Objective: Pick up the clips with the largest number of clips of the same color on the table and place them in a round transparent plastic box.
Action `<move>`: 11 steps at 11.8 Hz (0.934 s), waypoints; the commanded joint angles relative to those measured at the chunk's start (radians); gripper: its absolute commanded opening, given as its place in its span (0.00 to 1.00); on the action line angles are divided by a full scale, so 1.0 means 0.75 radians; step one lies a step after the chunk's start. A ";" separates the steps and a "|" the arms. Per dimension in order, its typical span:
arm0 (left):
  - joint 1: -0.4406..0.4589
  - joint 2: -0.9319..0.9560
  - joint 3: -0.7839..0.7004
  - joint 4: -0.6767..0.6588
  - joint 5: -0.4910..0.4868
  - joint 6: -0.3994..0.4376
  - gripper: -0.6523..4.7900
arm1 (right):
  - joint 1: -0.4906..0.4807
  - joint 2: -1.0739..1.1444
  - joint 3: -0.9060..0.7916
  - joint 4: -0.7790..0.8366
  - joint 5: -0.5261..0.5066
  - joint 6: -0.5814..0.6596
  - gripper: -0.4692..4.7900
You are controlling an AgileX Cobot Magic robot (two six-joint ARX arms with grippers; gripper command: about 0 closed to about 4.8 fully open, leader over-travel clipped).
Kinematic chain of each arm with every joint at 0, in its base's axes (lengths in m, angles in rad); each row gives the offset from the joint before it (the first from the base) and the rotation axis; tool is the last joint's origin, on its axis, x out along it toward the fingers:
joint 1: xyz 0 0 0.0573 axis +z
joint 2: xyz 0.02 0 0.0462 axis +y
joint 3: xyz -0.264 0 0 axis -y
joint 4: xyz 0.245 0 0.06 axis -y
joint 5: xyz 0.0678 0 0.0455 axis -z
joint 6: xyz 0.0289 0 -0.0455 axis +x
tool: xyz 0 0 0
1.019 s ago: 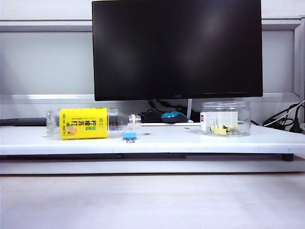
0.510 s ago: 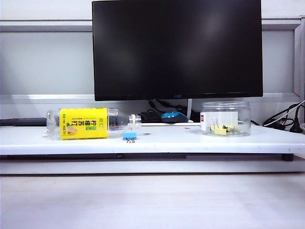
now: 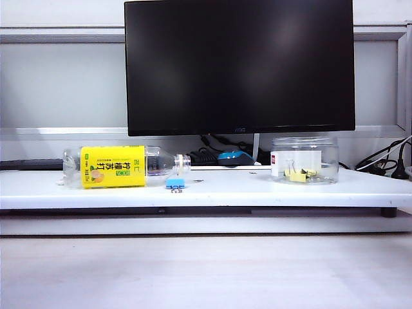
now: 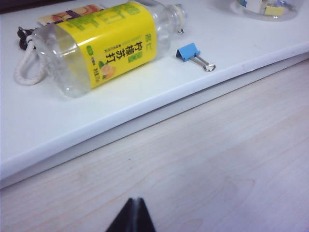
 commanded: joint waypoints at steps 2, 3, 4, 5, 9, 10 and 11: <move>0.000 0.002 -0.004 -0.021 -0.003 -0.033 0.15 | 0.000 0.031 0.001 -0.005 0.002 -0.005 0.09; 0.000 0.002 -0.004 -0.021 0.002 -0.041 0.15 | 0.000 0.031 0.001 -0.005 -0.003 -0.004 0.09; 0.000 0.002 -0.004 -0.021 0.003 -0.097 0.15 | 0.000 0.031 0.001 -0.005 -0.004 -0.003 0.09; 0.000 0.002 -0.004 -0.021 0.002 -0.096 0.15 | 0.000 0.031 0.001 -0.005 -0.004 -0.003 0.09; 0.000 0.002 -0.004 -0.021 0.002 -0.092 0.16 | -0.001 0.031 0.001 -0.005 0.003 -0.005 0.09; 0.000 0.002 -0.004 -0.021 0.002 -0.092 0.16 | -0.001 0.031 0.001 -0.005 0.003 -0.005 0.09; 0.000 0.002 -0.004 -0.021 0.002 -0.092 0.16 | -0.001 0.031 0.001 -0.005 0.003 -0.005 0.09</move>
